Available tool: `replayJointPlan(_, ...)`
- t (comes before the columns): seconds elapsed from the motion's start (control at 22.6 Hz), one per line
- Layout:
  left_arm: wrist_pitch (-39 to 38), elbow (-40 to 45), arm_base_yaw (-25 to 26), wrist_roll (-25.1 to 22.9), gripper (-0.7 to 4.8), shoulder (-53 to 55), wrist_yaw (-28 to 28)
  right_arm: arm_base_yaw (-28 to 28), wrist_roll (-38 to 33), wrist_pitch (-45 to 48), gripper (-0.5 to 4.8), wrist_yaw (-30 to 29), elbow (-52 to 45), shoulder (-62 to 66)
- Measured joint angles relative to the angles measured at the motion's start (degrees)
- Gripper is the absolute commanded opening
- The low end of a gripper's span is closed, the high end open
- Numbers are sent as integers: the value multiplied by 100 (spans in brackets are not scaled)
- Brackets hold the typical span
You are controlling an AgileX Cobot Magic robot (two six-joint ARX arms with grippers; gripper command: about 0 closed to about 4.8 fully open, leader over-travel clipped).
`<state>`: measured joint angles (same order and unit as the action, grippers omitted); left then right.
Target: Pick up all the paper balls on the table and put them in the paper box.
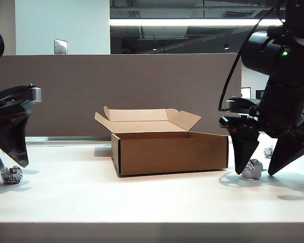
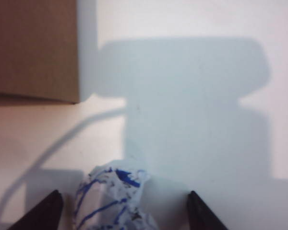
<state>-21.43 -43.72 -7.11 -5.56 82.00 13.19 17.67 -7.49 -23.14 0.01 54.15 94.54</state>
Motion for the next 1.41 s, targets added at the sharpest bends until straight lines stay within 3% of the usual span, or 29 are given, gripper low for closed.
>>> replayJointPlan(0.09,39,0,0,2,274,0,79,2,-2,4,313,-4,0,2)
replayJointPlan(0.31,-2,0,-2,0,274,0,417,0,-2,7,313,-2,0,2)
replayJointPlan(0.88,-251,0,-7,-131,272,142,-70,0,-2,9,301,-2,0,2)
replayJointPlan(0.97,-219,-44,-7,-140,219,280,-105,0,-2,7,294,-2,0,2)
replayJointPlan(1.02,-175,-66,-22,-146,206,334,-109,0,-2,7,237,-2,0,2)
replayJointPlan(1.24,35,-118,-79,-149,201,505,-81,2,-2,0,163,-2,0,2)
replayJointPlan(1.28,50,-118,-72,-146,160,511,-66,2,-2,-2,146,-2,0,2)
replayJointPlan(1.41,87,-118,-72,-146,145,533,35,2,-2,0,146,-4,0,2)
